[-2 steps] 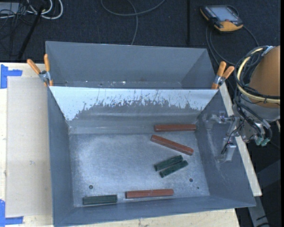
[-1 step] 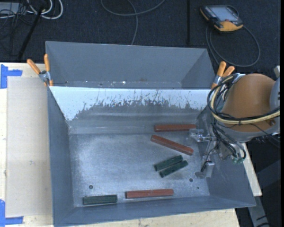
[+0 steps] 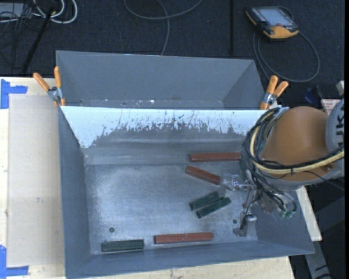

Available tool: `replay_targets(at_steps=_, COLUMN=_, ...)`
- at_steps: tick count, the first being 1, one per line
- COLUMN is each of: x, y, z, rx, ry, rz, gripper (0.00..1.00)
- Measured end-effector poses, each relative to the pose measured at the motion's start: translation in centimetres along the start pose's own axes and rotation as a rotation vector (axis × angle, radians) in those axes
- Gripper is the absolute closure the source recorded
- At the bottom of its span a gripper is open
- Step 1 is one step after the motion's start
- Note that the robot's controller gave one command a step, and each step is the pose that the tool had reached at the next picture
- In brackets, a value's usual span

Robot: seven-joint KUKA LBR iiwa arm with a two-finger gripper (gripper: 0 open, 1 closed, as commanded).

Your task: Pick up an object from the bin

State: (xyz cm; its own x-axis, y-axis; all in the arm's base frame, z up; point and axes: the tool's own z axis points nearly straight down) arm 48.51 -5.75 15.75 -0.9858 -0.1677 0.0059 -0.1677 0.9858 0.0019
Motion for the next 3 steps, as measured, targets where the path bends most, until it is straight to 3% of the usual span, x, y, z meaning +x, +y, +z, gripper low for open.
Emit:
replay_targets(at_steps=1, x=-3.1, y=-1.7, z=2.6, rx=0.002, ry=-0.008, rz=-0.083, gripper=0.00)
replay_targets(at_steps=2, x=-4.4, y=-0.9, z=8.7, rx=0.001, ry=-0.006, rz=-0.080, gripper=0.00)
replay_targets(at_steps=3, x=-5.1, y=-1.7, z=8.7, rx=0.001, ry=-0.006, rz=-0.070, gripper=1.00)
